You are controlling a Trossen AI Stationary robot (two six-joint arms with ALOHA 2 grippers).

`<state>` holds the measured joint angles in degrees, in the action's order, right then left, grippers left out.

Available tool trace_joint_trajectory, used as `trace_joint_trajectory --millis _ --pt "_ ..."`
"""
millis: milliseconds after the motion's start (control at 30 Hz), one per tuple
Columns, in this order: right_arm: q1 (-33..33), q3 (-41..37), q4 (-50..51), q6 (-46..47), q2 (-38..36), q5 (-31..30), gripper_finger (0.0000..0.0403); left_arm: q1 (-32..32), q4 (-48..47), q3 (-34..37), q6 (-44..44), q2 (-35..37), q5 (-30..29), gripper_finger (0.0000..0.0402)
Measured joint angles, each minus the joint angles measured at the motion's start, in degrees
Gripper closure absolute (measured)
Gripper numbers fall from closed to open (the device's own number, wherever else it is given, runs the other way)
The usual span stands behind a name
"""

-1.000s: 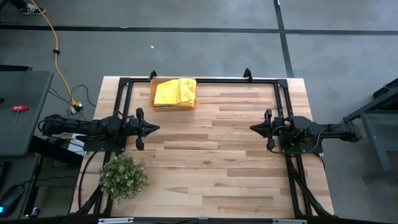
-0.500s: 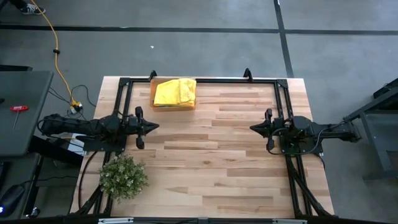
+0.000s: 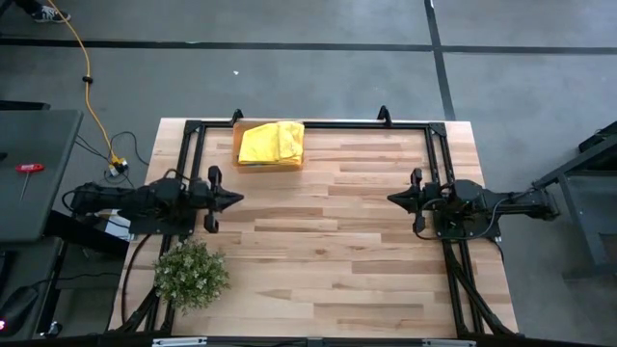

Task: Fold microfiber towels
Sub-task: Return to Home Position

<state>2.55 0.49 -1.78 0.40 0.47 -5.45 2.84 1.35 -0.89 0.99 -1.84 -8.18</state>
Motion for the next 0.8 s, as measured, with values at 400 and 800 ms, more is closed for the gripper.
trace_joint_trajectory --millis 400,800 --pt "0.0 0.0 0.0 1.1 0.0 0.0 0.0403 2.0 -0.8 0.2 3.3 0.7 7.9 0.0402" --pt "0.0 0.0 0.0 1.1 0.0 0.0 0.0403 2.0 -0.9 0.2 4.4 0.5 7.5 0.0401"
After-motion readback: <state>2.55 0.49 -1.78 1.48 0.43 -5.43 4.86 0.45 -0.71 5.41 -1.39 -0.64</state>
